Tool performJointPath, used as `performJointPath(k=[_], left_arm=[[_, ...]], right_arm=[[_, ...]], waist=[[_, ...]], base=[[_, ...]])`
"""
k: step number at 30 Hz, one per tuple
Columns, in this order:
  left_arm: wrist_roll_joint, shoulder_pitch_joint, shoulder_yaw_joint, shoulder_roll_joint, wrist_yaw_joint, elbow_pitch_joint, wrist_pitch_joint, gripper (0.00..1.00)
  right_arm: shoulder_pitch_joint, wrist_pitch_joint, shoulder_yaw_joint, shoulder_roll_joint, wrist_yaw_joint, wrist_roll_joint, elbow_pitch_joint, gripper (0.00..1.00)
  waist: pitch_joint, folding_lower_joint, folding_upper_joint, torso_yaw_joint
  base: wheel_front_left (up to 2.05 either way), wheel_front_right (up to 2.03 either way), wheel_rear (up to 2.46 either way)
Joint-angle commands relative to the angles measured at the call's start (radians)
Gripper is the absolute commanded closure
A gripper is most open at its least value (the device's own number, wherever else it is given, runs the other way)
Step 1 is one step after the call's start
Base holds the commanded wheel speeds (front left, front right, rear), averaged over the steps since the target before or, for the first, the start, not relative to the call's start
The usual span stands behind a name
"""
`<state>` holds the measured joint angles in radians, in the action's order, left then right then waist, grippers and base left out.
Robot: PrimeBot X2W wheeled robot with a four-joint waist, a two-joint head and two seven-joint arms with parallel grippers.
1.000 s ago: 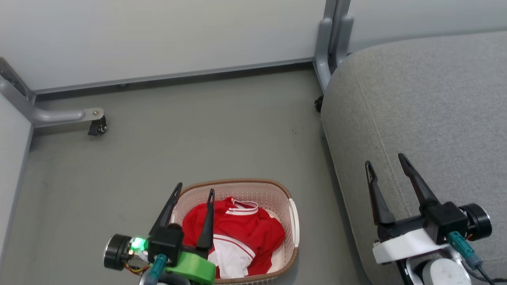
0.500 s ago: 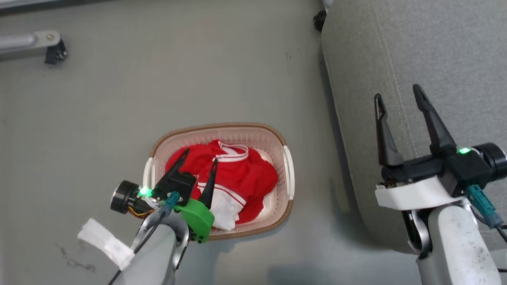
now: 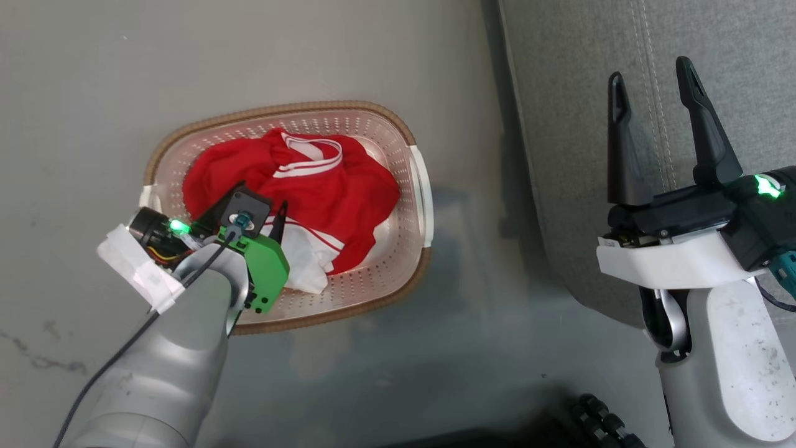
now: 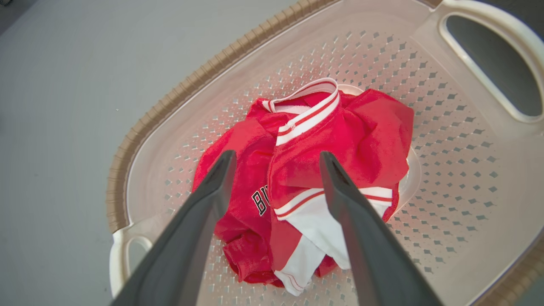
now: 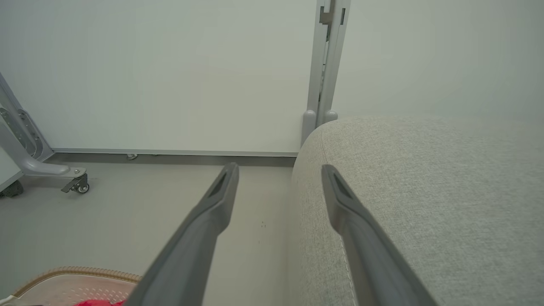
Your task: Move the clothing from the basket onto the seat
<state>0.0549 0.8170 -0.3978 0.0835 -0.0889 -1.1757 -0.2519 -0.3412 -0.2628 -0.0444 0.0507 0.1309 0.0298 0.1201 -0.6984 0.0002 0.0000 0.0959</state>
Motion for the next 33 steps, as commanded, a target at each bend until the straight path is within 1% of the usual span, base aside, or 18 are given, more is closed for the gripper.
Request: performJointPath(k=[1,8,11,22,23,24,25,28,33], left_arm=[[0.008,0.037,-0.008,0.025,-0.006,-0.016,0.001,0.0],[0.032,0.116,-0.044,0.074,-0.015,-0.078,0.027,0.0],[0.027,0.135,-0.045,0.087,-0.003,-0.087,0.032,0.0],[0.017,0.146,-0.067,0.099,0.003,-0.105,0.038,0.0],[0.022,0.146,-0.073,0.099,0.005,-0.106,0.036,0.49],[0.024,0.146,-0.076,0.098,0.011,-0.106,0.037,0.68],[0.024,0.145,-0.078,0.096,0.016,-0.107,0.034,1.0],[0.029,0.141,-0.089,0.094,0.038,-0.107,0.025,1.0],[0.001,0.111,-0.084,0.072,0.033,-0.108,0.004,1.0]], right_arm=[[-0.024,-0.003,-0.004,0.0,0.0,0.012,0.009,0.0],[-0.055,-0.003,-0.019,-0.001,0.0,0.09,0.046,0.0],[-0.066,-0.003,-0.026,0.0,0.0,0.104,0.06,0.0],[-0.09,-0.003,-0.02,0.0,0.0,0.119,0.118,0.0],[-0.089,-0.003,-0.02,0.0,0.0,0.118,0.121,0.0],[-0.088,-0.003,-0.021,0.0,0.0,0.116,0.122,0.0],[-0.087,-0.003,-0.022,0.0,0.0,0.114,0.123,0.0],[-0.083,-0.003,-0.021,0.0,0.0,0.108,0.123,0.0],[-0.075,-0.003,-0.016,0.0,0.0,0.097,0.118,0.0]], waist=[[-0.136,-0.0002,0.0,0.101],[-0.213,-0.0002,0.0,0.15],[-0.234,-0.0002,0.0,0.161],[-0.259,-0.0002,0.0,0.177],[-0.258,-0.0002,0.0,0.177],[-0.256,-0.0002,0.0,0.176],[-0.254,-0.0002,0.0,0.175],[-0.245,-0.0002,0.0,0.171],[-0.208,-0.0002,0.0,0.155]], base=[[0.0,0.0,0.0],[0.0,0.0,0.0],[0.0,0.0,0.0],[0.0,0.0,0.0],[0.0,0.0,0.0],[0.0,0.0,0.0],[0.0,0.0,0.0],[0.0,0.0,0.0],[0.0,0.0,0.0]])
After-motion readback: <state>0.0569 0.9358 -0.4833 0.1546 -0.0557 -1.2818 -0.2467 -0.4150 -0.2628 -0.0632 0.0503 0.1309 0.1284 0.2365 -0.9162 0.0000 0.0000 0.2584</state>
